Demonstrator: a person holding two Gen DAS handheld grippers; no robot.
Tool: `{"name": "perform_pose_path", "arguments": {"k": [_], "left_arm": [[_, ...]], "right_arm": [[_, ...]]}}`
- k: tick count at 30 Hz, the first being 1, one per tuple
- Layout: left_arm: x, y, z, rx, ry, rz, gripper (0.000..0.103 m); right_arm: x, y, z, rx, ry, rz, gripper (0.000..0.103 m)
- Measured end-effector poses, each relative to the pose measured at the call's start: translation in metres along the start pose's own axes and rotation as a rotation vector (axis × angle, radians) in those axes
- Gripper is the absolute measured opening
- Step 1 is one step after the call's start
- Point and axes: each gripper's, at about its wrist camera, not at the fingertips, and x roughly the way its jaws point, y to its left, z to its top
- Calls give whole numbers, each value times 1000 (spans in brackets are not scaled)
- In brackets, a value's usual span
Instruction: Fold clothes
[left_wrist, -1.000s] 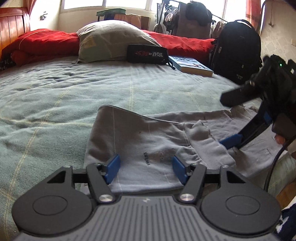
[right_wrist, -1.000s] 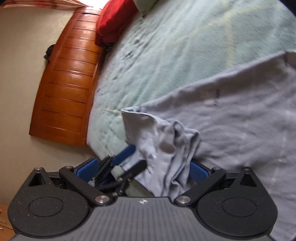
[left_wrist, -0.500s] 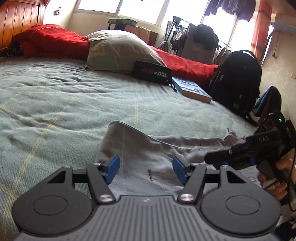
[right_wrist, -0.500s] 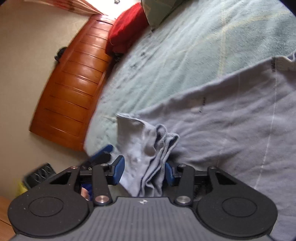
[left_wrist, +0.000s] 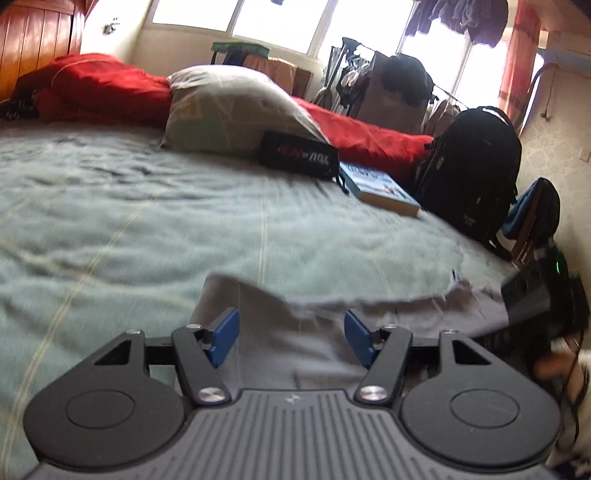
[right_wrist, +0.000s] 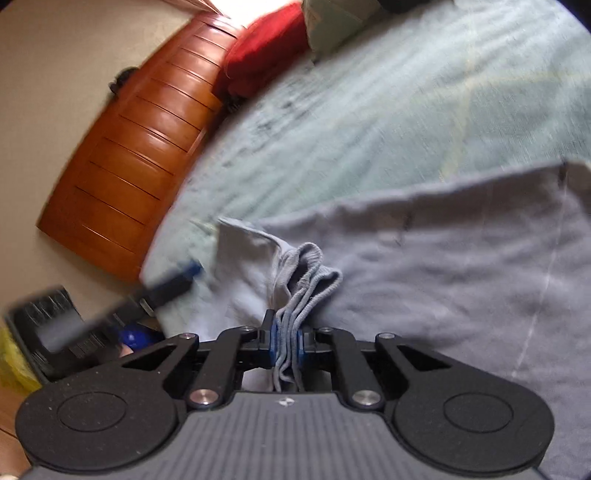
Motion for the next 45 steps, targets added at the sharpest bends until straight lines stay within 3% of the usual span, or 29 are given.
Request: {"name": "perform_pose_path", "arguments": {"k": [2, 4, 7, 11, 12, 15, 20, 22, 25, 28, 32, 35, 37, 39, 45], "left_arm": [[14, 2, 8, -7, 2, 10, 63], [34, 9, 8, -21, 21, 66, 63], [51, 16, 3, -38, 56, 75, 63], [33, 5, 9, -10, 2, 57, 64], [33, 5, 10, -2, -6, 51, 70], [49, 11, 8, -17, 45, 100, 66], [28, 0, 10, 22, 42, 118, 66], [9, -10, 8, 81, 34, 111, 68], [-5, -25, -7, 182, 88, 136, 72], [4, -29, -31, 232, 196, 215, 72], [-14, -31, -30, 180, 153, 220, 72], [-29, -36, -26, 183, 92, 189, 76], [-26, -36, -31, 171, 105, 170, 79], [-8, -32, -40, 155, 188, 210, 79], [-17, -55, -32, 177, 149, 243, 80]], "right_arm": [[-1, -3, 0, 9, 1, 5, 12], [-2, -4, -1, 14, -1, 11, 11], [-4, -6, -7, 9, -11, 16, 11], [-6, -9, -10, 20, -16, 31, 11], [-7, -9, -11, 17, -16, 30, 11], [-13, -8, -14, 0, -14, 19, 12], [-44, 9, -16, -105, -86, -73, 34], [-56, 17, -17, -148, -116, -112, 54], [-65, 39, -17, -296, -153, -177, 58], [-52, 66, -22, -461, -138, -191, 70], [-14, 77, -30, -576, -41, -230, 71], [-5, 72, -39, -599, -23, -282, 72], [-10, 77, -39, -597, -32, -284, 74], [-16, 81, -36, -584, -40, -299, 78], [-69, 68, -47, -557, -115, -417, 89]]}}
